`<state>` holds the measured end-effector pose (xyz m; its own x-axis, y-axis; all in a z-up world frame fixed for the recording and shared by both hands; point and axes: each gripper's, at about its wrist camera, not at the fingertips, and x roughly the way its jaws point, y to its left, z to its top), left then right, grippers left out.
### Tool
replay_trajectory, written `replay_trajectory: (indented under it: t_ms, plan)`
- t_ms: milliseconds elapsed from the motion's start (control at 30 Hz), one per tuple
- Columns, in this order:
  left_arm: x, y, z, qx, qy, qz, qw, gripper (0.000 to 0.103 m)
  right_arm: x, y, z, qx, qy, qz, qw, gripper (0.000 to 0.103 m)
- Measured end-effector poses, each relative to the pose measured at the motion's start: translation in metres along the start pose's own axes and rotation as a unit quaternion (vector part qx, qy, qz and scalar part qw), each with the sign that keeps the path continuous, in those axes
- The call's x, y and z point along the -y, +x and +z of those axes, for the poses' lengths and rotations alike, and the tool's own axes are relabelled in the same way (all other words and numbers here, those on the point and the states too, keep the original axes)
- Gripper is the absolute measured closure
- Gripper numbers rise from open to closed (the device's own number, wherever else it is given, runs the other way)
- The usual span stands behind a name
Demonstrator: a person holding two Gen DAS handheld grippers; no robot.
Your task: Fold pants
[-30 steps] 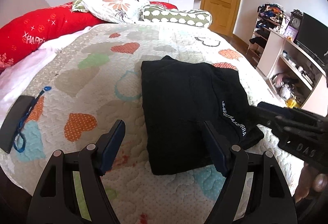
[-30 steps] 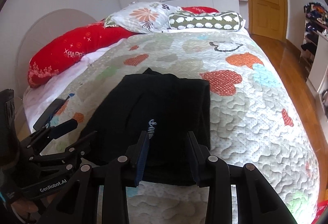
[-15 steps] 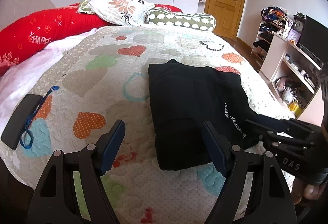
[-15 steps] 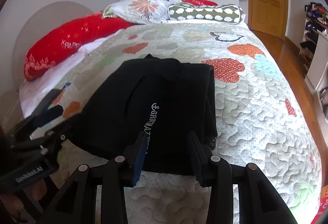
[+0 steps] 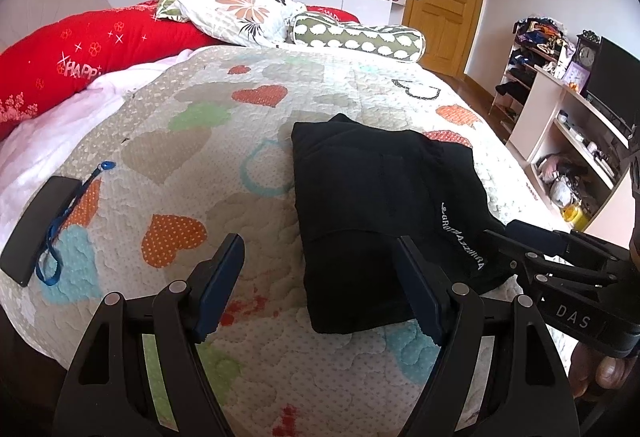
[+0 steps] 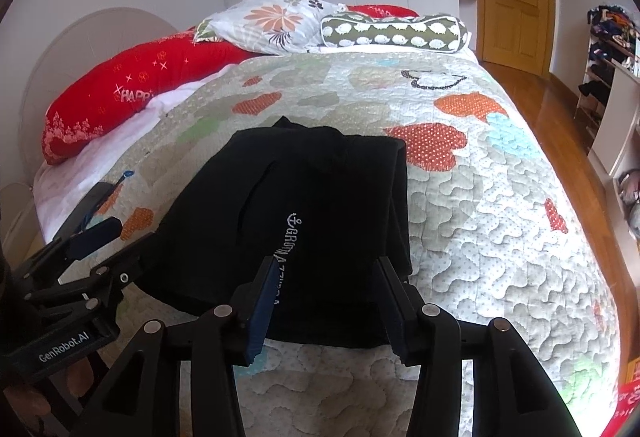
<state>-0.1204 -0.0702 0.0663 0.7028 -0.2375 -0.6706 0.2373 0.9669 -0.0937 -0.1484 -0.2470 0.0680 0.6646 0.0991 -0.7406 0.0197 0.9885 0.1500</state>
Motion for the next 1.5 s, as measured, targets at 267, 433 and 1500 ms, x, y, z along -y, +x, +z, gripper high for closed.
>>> replay_trajectory:
  t_ms: [267,433,1500]
  plan:
    - [-0.001,0.002,0.0,-0.002,-0.001,0.0,1.0,0.025,0.006,0.007,0.001,-0.007,0.011,-0.004,1.0,0.056]
    - [-0.002,0.003,0.002,0.001,-0.003,0.001,1.0,0.025,0.008,0.011,0.003,-0.009,0.013,-0.007,1.0,0.056]
    - [-0.018,0.007,0.013,0.002,-0.027,-0.015,0.9995,0.025,0.016,0.02,0.001,-0.013,0.019,-0.013,1.0,0.045]
